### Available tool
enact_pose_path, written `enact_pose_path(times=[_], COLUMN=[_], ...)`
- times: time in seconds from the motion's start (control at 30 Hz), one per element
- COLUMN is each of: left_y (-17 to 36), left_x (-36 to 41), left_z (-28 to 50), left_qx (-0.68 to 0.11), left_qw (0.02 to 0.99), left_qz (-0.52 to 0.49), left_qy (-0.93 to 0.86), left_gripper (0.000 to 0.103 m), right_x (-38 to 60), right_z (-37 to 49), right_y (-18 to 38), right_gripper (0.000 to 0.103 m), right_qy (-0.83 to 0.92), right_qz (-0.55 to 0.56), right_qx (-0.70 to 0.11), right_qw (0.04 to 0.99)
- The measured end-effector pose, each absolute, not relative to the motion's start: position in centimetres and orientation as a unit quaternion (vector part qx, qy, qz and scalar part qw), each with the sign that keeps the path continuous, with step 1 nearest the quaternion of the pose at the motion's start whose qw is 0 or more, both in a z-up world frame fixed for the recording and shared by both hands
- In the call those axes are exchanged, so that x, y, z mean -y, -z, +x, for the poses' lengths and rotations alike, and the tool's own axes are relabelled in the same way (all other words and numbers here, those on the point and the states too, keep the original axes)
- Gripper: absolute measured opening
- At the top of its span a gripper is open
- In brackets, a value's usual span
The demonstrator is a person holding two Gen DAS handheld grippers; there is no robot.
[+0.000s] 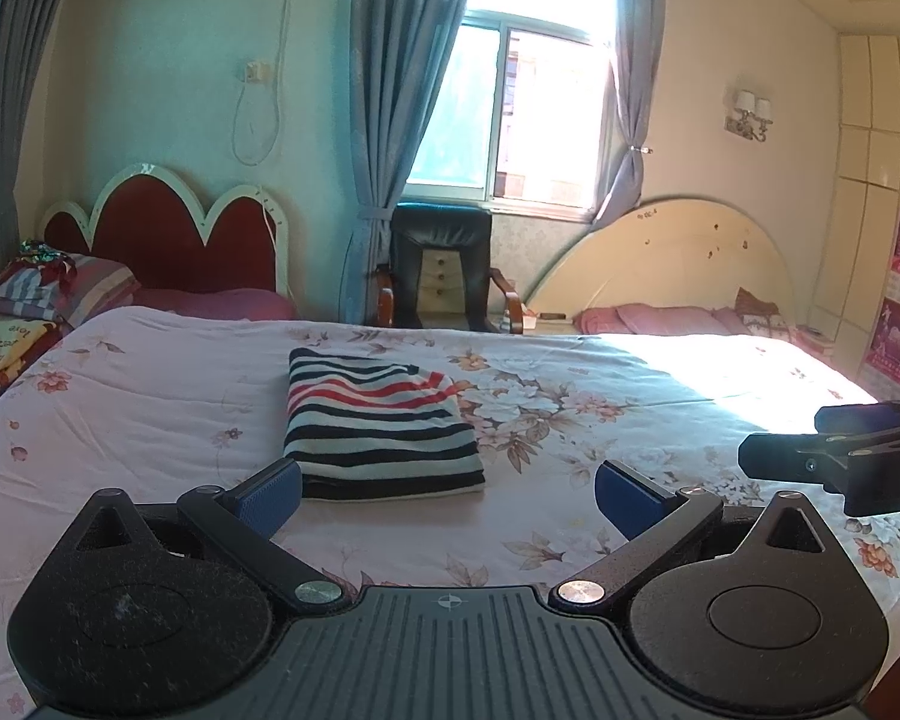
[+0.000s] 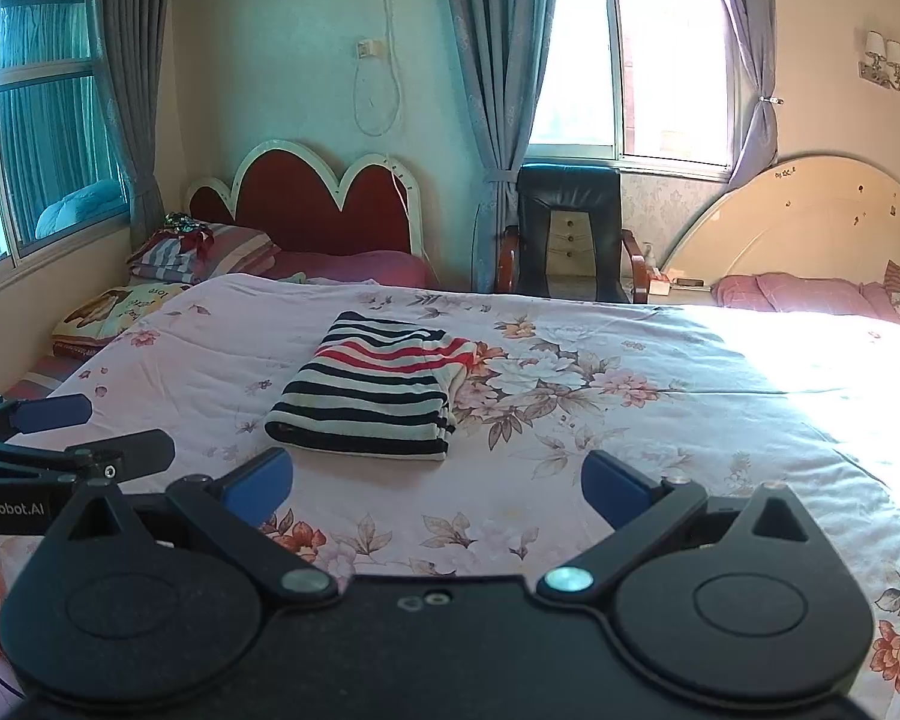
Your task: Fold small clothes
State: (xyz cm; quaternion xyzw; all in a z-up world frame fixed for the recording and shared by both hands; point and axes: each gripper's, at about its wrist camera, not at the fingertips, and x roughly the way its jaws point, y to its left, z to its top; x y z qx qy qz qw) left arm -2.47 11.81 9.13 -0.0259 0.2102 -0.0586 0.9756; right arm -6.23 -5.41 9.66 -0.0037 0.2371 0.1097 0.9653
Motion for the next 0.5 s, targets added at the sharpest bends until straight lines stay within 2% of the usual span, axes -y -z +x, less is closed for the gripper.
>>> enact_pose_path(times=[0.5], left_y=[-9.09], left_x=[-11.68], left_z=[-2.23], left_qx=[-0.209], left_qw=[0.976], left_qz=[-0.024], left_qy=[0.057], left_gripper=[0.103], right_x=[5.37], right_z=[-6.11], right_y=[-9.6], right_gripper=[0.102], right_qy=[-0.112], right_qz=[-0.005], right_qx=[-0.238], right_qw=[0.965])
